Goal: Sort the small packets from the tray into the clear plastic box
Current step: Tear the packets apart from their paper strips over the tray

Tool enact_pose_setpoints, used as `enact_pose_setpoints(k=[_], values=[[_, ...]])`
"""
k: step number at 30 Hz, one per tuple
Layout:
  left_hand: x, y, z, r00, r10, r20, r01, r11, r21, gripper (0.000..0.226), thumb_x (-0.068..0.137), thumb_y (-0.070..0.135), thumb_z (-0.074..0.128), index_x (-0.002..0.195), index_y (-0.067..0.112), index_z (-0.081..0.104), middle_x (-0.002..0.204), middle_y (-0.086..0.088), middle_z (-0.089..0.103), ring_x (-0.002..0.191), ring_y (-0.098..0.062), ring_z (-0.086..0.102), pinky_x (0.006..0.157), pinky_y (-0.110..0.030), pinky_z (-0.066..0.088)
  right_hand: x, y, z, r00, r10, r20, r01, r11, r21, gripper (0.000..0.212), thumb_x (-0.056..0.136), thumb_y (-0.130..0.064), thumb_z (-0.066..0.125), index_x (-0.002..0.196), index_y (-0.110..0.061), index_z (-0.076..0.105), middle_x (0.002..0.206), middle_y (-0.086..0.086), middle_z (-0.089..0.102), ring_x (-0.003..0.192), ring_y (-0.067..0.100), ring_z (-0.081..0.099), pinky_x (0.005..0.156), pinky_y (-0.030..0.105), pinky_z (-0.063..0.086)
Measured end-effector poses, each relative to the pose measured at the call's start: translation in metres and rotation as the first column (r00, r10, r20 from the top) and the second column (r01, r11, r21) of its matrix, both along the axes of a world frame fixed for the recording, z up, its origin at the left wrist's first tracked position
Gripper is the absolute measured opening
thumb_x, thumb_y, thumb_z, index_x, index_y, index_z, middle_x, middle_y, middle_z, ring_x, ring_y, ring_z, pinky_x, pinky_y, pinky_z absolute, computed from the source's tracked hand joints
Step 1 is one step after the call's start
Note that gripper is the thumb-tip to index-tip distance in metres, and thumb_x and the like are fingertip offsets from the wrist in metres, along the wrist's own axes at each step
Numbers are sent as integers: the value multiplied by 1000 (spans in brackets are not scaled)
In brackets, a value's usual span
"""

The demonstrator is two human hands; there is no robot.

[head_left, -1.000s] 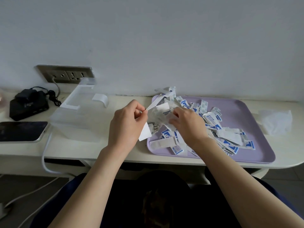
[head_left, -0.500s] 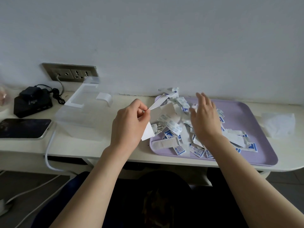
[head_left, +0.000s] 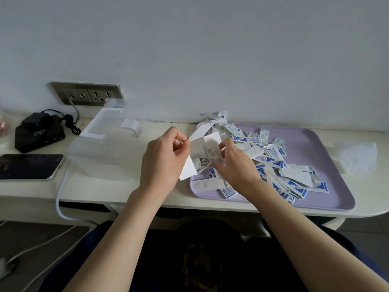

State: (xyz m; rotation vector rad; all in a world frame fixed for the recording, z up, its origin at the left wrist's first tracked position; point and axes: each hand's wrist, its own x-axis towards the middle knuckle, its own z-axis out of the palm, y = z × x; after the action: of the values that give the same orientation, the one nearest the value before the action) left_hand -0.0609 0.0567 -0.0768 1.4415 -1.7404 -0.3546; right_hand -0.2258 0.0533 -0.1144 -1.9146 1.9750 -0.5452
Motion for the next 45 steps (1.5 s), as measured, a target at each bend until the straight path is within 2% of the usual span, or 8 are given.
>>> enact_pose_setpoints(k=[4,8,13,16,19,24,34,45], values=[[1,-1,2,999,32,4,-32,999,-6,14,88,18,61,76,16,55,59,14,55,62,-20,56,59,-31,45,-5,-4,6,997,-58,-45,55,996,-64,21,95,-17,45,113,-8,40,88,14,62,79,33,58,60,36,39],[2,-2,3,998,61,-5,-62,998,-11,14,88,18,61,75,16,55,58,14,54,63,-22,57,60,-32,46,-20,-8,9,976,-175,-128,157,978,-141,26,95,-2,36,120,-6,42,94,20,63,81,35,57,60,33,33],[3,-1,3,998,60,8,-60,998,-2,13,88,18,60,76,15,54,58,12,53,64,-24,58,60,-32,45,-20,-6,11,986,-166,-17,157,959,-238,54,92,-5,47,142,-5,25,141,14,34,126,30,36,103,35,31],[2,0,4,999,36,1,-36,999,21,14,89,17,60,76,17,54,60,12,55,66,-23,59,61,-34,47,-9,0,17,998,36,51,-18,948,-316,28,92,-14,51,121,-14,50,116,4,53,102,19,52,89,32,43],[1,2,3,1000,4,10,-4,1000,21,13,89,18,60,77,16,55,61,11,56,64,-21,57,59,-32,45,4,9,19,977,205,53,-197,972,-125,22,88,-37,58,104,-22,61,103,-6,60,87,10,55,73,28,44],[-6,9,1,994,-72,82,67,995,70,10,90,22,59,81,18,55,58,14,51,57,-8,46,54,-26,34,8,7,13,972,213,-101,-207,976,66,35,88,-43,57,117,-23,59,114,-5,62,98,18,58,76,30,43],[-6,10,1,993,-96,74,89,992,94,14,88,20,61,77,22,52,56,14,51,55,-3,49,51,-24,35,10,-1,1,947,148,-286,-197,969,-149,29,99,-33,36,103,-14,58,99,2,56,83,28,60,59,29,34],[1,1,5,996,49,69,-54,996,65,17,89,21,57,75,21,47,60,14,54,61,-18,50,49,-23,33,-10,-2,19,972,35,232,48,939,-341,11,97,-18,41,89,-13,47,69,12,63,58,32,59,60,47,50]])
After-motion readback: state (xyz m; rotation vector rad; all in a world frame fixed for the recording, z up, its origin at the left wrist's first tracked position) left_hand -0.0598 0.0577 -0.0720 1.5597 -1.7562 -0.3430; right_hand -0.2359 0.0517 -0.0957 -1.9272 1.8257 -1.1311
